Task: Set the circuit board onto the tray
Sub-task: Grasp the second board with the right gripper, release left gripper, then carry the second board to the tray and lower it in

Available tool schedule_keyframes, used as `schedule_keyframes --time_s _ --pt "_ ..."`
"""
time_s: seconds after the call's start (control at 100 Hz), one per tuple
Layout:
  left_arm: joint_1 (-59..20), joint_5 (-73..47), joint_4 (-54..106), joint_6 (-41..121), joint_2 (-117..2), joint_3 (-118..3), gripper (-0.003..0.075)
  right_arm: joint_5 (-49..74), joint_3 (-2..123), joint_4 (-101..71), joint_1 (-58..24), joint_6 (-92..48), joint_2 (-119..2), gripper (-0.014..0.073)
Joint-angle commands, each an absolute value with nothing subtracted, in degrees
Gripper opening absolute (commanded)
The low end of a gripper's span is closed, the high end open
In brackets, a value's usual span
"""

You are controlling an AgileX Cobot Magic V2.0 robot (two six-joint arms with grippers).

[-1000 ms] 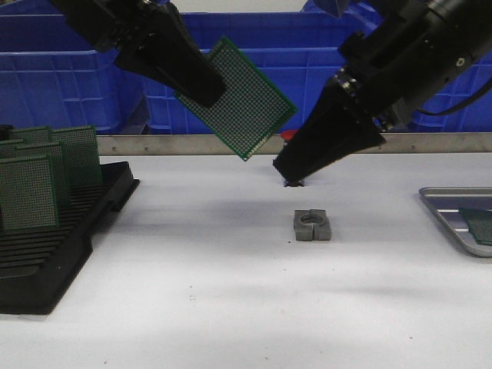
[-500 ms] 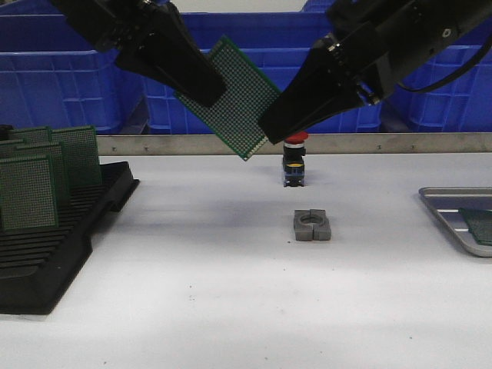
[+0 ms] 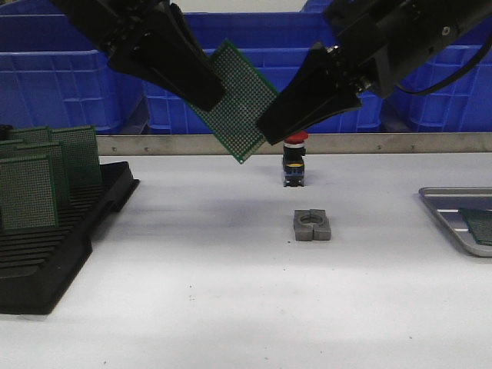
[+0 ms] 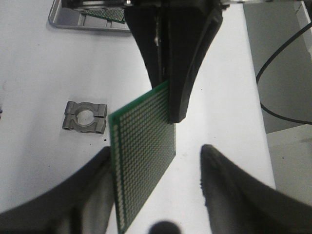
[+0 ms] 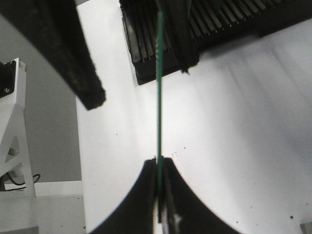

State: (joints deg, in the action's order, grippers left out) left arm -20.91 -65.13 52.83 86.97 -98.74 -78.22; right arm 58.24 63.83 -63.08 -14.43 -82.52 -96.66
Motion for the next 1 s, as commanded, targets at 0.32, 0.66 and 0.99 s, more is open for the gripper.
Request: schedule_keyframes --time_s 0.32,0.66,0.99 --pt "-21.4 -65.62 56.7 86.7 -96.32 -79.97 0.0463 61.91 65.44 -45.27 -12.23 -51.8 -93.93 -0.0065" --pt "-21.4 -65.62 56.7 86.7 -96.32 -79.97 0.0463 56.34 65.44 -43.9 2.71 -36.31 -94.04 -0.0065" --pt "-21.4 -65.62 56.7 86.7 -96.32 -79.97 0.0463 54.01 65.44 -43.9 14.55 -35.92 -99.05 -0.0065"
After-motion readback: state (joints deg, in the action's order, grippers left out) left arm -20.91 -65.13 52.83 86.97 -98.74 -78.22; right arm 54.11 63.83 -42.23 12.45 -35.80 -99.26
